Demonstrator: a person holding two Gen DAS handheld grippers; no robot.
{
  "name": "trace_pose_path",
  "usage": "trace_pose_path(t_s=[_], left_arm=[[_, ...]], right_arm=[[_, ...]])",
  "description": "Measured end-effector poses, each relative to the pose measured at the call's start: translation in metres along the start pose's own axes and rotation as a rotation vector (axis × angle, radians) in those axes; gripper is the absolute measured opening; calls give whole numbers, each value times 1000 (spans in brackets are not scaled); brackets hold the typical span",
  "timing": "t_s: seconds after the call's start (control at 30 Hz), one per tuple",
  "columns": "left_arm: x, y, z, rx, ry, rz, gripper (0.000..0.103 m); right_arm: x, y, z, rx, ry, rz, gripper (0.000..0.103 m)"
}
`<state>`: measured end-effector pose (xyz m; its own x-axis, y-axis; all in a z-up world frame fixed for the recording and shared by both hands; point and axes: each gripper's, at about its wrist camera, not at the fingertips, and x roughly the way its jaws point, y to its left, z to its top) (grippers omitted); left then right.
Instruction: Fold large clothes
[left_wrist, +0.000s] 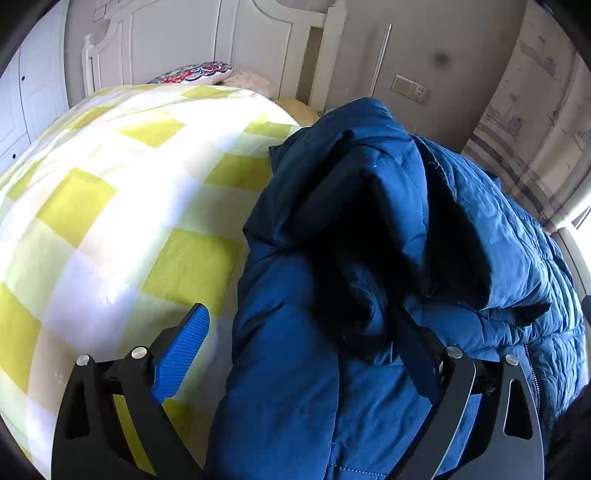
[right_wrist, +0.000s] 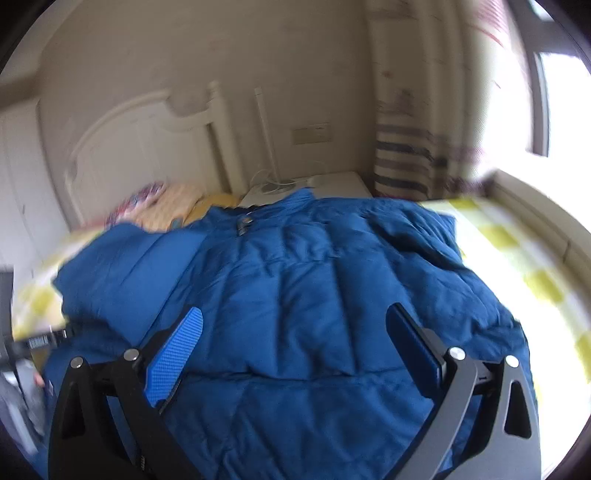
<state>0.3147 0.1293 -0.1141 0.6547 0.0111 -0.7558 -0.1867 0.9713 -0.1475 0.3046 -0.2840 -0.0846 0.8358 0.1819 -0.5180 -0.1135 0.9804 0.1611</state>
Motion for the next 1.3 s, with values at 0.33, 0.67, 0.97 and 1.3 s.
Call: trace_pose_path(t_s=[0.33, 0.67, 0.97, 1.3], left_arm=[[-6, 4, -4, -7, -8, -7, 92], [-4, 9, -5, -25, -3, -15, 92], [-4, 9, -6, -17, -1, -11, 93], [-5, 9, -6, -15, -4, -3, 93]], right_arm=[[27, 151, -1, -562, 118, 30, 99], [67, 222, 8, -704, 136, 79, 49], [-19, 34, 61, 141, -107, 362, 26], [20, -99, -13, 637, 116, 312, 51]])
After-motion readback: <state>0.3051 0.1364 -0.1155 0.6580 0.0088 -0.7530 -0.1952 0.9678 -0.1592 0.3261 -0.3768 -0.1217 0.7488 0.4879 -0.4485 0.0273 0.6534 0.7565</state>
